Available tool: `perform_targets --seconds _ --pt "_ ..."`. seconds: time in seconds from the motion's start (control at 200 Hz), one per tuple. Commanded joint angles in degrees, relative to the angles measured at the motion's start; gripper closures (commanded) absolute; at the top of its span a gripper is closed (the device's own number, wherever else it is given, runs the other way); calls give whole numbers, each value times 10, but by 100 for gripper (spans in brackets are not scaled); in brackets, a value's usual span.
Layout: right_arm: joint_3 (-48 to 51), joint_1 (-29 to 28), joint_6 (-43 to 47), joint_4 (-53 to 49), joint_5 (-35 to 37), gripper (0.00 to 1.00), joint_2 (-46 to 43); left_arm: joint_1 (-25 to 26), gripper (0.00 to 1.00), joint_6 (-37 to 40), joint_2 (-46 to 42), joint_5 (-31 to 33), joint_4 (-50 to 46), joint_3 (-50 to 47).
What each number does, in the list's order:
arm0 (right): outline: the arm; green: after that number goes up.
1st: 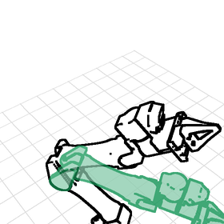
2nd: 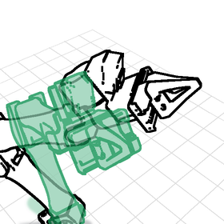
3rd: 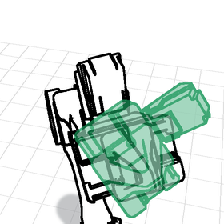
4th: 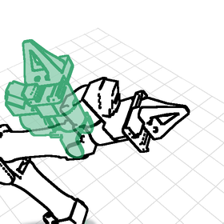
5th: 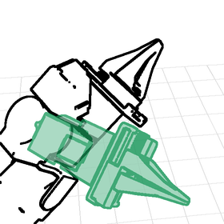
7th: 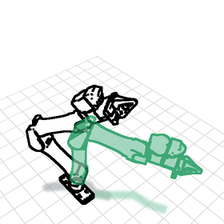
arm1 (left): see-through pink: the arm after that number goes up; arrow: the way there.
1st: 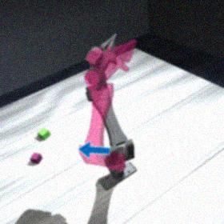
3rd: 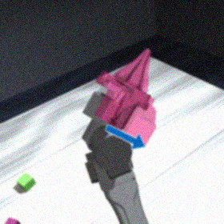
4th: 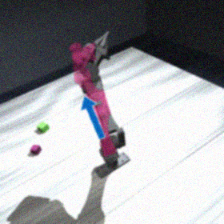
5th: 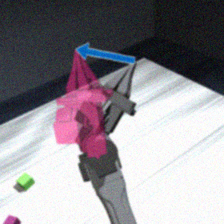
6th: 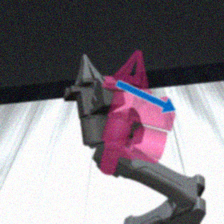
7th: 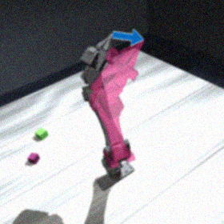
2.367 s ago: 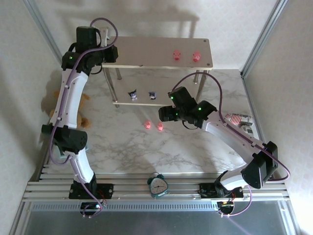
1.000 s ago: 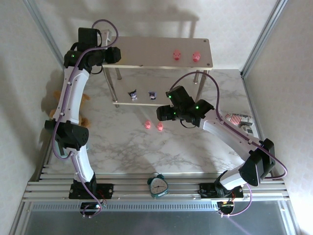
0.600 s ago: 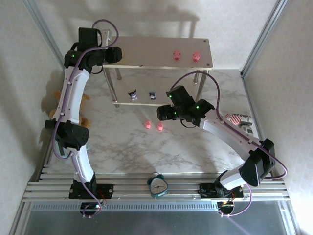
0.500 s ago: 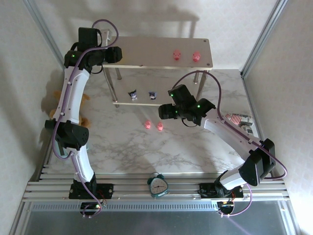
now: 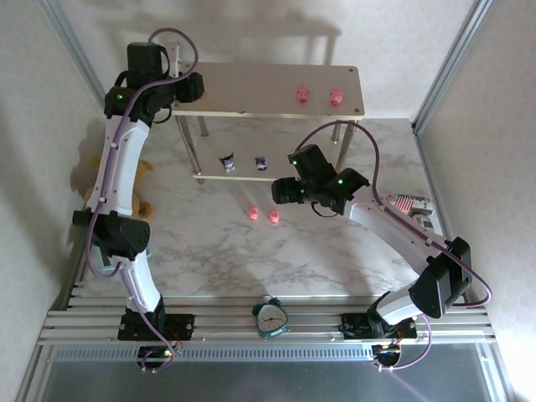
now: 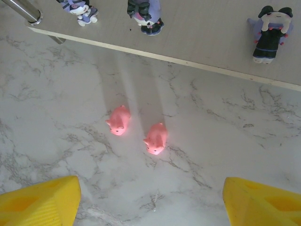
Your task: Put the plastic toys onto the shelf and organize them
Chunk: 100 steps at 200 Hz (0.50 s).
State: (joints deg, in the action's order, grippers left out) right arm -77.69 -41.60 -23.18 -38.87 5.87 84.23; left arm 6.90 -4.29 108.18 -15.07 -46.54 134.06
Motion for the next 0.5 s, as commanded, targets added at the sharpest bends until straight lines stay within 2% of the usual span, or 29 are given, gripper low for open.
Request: perform_targets --seconds 0.0,0.17,0.34,0.496 --pt "1 1 4 -17 2 20 -10 -7 45 -5 -81 27 53 -4" --pt "12 1 -2 -36 5 21 -9 -7 49 -13 -165 22 73 -85" --pt "42 1 -27 -65 15 26 8 9 56 -32 -308 27 131 -346" --pt "60 -1 -53 -73 -10 27 48 62 57 -62 -415 45 167 -560"
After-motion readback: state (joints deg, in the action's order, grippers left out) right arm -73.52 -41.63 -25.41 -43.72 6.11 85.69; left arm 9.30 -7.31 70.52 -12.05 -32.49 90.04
